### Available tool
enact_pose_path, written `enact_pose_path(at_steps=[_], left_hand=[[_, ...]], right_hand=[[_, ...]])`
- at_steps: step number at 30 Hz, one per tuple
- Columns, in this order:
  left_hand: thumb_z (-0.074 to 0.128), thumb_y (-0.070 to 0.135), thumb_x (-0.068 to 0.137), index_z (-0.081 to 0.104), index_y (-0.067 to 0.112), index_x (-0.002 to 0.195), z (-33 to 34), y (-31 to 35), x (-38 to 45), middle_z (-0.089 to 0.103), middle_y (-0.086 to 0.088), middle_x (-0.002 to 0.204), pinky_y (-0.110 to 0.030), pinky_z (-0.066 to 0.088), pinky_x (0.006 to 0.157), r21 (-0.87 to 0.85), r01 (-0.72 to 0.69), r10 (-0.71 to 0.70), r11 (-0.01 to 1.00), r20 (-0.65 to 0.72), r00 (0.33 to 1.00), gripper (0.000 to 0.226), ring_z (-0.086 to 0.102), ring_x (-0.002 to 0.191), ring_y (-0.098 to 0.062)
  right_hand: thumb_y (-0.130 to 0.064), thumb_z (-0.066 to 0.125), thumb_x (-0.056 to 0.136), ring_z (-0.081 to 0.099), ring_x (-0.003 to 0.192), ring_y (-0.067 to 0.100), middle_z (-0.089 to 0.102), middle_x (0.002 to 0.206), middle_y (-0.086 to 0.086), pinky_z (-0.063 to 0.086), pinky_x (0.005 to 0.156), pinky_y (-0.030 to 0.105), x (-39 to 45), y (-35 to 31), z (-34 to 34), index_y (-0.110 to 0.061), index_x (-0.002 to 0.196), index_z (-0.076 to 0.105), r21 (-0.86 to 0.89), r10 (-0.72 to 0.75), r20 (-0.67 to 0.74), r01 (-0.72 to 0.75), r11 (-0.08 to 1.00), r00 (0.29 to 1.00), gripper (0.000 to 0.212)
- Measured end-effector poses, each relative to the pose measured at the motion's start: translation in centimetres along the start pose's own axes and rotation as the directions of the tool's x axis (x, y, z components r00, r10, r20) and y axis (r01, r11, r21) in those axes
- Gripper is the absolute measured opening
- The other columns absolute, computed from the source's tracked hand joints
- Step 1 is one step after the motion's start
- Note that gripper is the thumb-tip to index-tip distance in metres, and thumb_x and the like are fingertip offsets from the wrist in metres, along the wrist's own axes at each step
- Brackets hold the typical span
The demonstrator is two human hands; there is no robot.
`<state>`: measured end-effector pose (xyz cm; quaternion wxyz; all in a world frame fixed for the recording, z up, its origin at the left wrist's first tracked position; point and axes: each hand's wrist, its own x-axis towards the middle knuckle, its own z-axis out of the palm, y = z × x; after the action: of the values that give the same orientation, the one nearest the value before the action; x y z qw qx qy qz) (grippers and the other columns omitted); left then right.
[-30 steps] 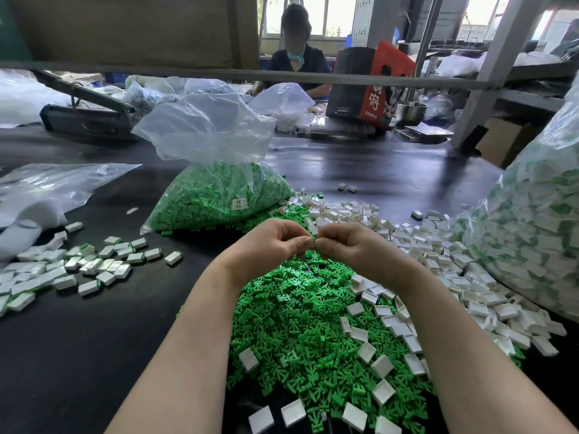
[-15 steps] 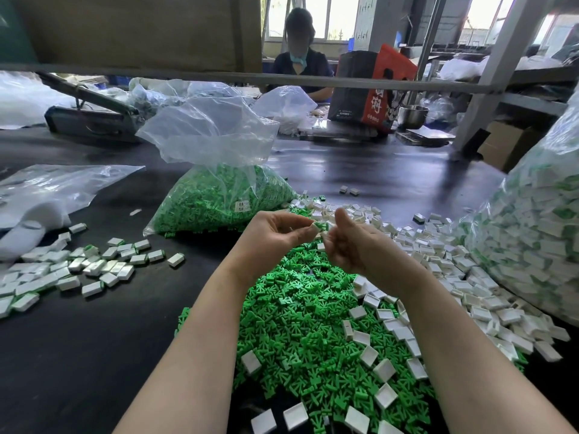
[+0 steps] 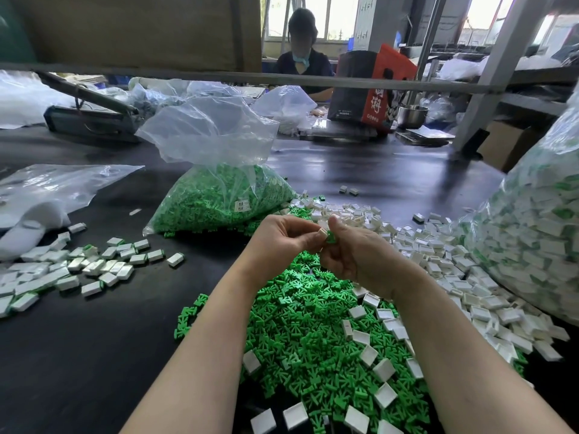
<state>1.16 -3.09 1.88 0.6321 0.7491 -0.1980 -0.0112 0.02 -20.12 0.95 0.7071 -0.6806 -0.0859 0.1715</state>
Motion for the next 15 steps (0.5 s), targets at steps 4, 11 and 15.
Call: enact_pose_path(at_steps=[4,11,15], left_hand=[[0.074,0.008,0.083,0.076,0.007,0.095,0.06,-0.04,0.09,0.069,0.017,0.069,-0.008,0.048,0.067,0.105,-0.021,0.021,0.994,0.002,1.000,0.012,0.064,0.069,0.006],[0.077,0.019,0.082,0.077,0.020,0.088,-0.05,-0.76,0.33,0.067,0.013,0.080,-0.008,0.046,0.067,0.281,-0.050,0.067,0.958,-0.050,0.996,0.006,0.062,0.071,0.001],[0.074,0.016,0.084,0.074,0.021,0.085,-0.18,-0.68,0.33,0.074,0.000,0.073,-0.015,0.049,0.061,0.078,0.021,-0.015,0.997,-0.084,0.996,0.005,0.067,0.066,-0.006]], right_hand=[[-0.029,0.038,0.105,0.048,0.052,0.012,0.058,0.062,0.005,0.038,0.043,0.018,0.06,-0.24,0.12,-0.010,0.087,0.060,0.047,0.057,-0.053,-0.054,0.997,0.997,0.035],[-0.019,0.055,0.098,0.041,0.048,0.004,0.053,0.060,-0.001,0.034,0.039,0.012,0.19,-0.32,0.12,-0.006,0.097,0.063,0.098,0.102,-0.192,-0.084,0.992,0.976,0.015],[-0.010,0.062,0.092,0.039,0.046,0.003,0.051,0.055,-0.005,0.031,0.039,0.014,0.34,-0.22,-0.48,-0.007,0.087,0.072,0.118,-0.025,-0.350,0.070,0.991,0.936,0.012]])
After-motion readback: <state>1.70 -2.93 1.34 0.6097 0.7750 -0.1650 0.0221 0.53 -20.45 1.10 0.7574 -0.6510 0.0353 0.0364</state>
